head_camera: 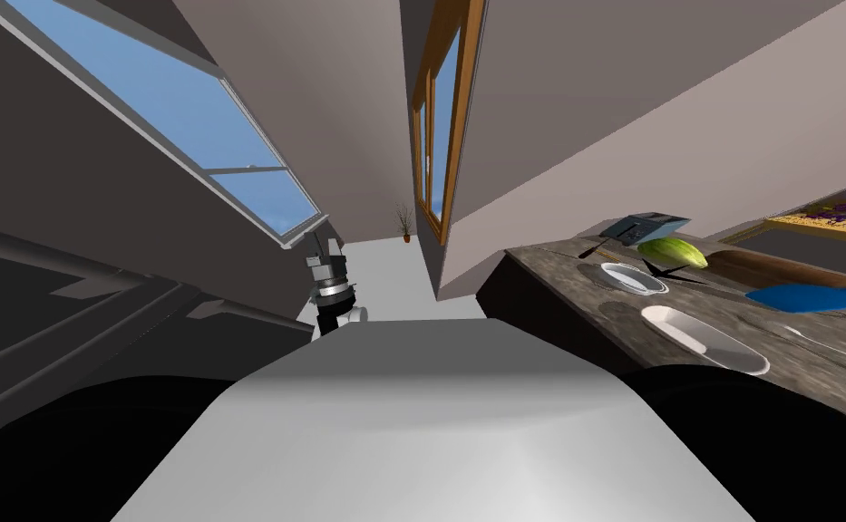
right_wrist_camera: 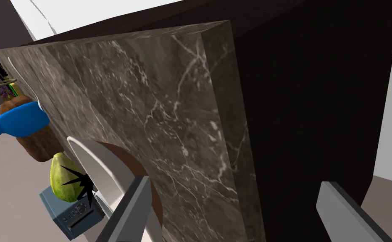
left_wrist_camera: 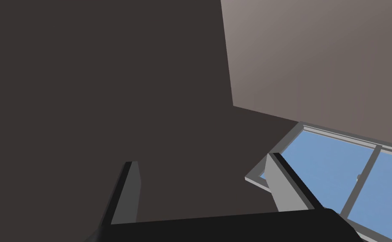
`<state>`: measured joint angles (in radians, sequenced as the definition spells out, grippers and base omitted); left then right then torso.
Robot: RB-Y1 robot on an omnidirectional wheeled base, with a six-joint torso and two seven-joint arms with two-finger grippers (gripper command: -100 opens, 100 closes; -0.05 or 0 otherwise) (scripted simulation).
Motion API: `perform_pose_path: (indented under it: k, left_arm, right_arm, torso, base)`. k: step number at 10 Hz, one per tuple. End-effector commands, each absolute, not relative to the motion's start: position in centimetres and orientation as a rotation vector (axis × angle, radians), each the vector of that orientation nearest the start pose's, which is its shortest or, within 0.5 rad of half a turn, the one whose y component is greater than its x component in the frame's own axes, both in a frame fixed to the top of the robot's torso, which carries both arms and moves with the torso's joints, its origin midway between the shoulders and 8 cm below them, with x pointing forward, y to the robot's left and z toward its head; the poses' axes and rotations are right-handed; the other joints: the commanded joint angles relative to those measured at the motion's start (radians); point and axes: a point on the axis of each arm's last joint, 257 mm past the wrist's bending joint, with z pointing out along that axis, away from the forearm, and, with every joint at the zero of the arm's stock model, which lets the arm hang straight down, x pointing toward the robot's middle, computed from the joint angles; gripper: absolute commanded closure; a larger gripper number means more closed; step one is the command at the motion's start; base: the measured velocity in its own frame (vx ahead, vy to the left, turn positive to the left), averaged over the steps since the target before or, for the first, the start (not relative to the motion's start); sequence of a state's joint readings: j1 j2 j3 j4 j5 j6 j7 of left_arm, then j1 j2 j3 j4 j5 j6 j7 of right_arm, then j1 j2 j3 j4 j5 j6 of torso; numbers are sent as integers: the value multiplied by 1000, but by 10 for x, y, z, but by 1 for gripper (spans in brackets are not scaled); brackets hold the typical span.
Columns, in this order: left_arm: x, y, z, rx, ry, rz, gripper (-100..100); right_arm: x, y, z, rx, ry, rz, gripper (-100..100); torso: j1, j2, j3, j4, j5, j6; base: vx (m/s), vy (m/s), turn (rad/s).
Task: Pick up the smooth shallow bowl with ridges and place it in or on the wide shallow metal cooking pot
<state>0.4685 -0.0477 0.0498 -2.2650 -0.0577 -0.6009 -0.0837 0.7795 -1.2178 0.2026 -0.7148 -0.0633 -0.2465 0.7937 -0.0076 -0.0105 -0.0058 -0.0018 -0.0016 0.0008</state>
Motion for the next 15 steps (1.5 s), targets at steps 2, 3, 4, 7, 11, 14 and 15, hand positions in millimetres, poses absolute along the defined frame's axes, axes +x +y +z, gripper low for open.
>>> perform_pose_path:
  k: [2, 3, 4, 7, 11, 14, 15]
  left_arm:
    - [329, 285, 46, -530, 546, -1171, 0]
    - [329, 285, 46, -530, 546, -1171, 0]
    - [329, 285, 46, -530, 546, -1171, 0]
    - [329, 285, 46, -530, 546, -1171, 0]
    - [329, 286, 46, -530, 547, -1171, 0]
    - [329, 285, 46, -530, 546, -1171, 0]
    - [329, 285, 46, -530, 546, -1171, 0]
  right_arm:
    - [-76, -851, -317, -37, 2739, -1061, -100]
    - [-76, -851, -317, -37, 2739, -1061, -100]
    - [-85, -860, -307, -66, 2752, -1104, -100]
    - [-98, -870, -295, -112, 2775, -1157, -100]
    - [-108, -867, -300, -141, 2799, -1159, -100]
    - [-107, -867, -306, -134, 2799, -1161, -100]
    - [-107, -867, -306, -133, 2799, -1163, 100]
  torso:
    - [1, 1, 1, 0, 0, -1]
    - [2, 4, 2, 1, 0, 0]
    - [4, 7, 4, 2, 1, 1]
    - [1, 4, 3, 1, 0, 0]
    - [-7, 1, 1, 0, -2, 0]
    - [1, 10, 6, 2, 0, 0]
    - [3, 11, 6, 3, 0, 1]
  base:
    - [102, -60, 108]
    - [27, -11, -22]
    - [78, -37, 113]
    - [95, -81, 120]
    - [132, -153, 95]
    - [-10, -51, 50]
    - [-1, -9, -4]
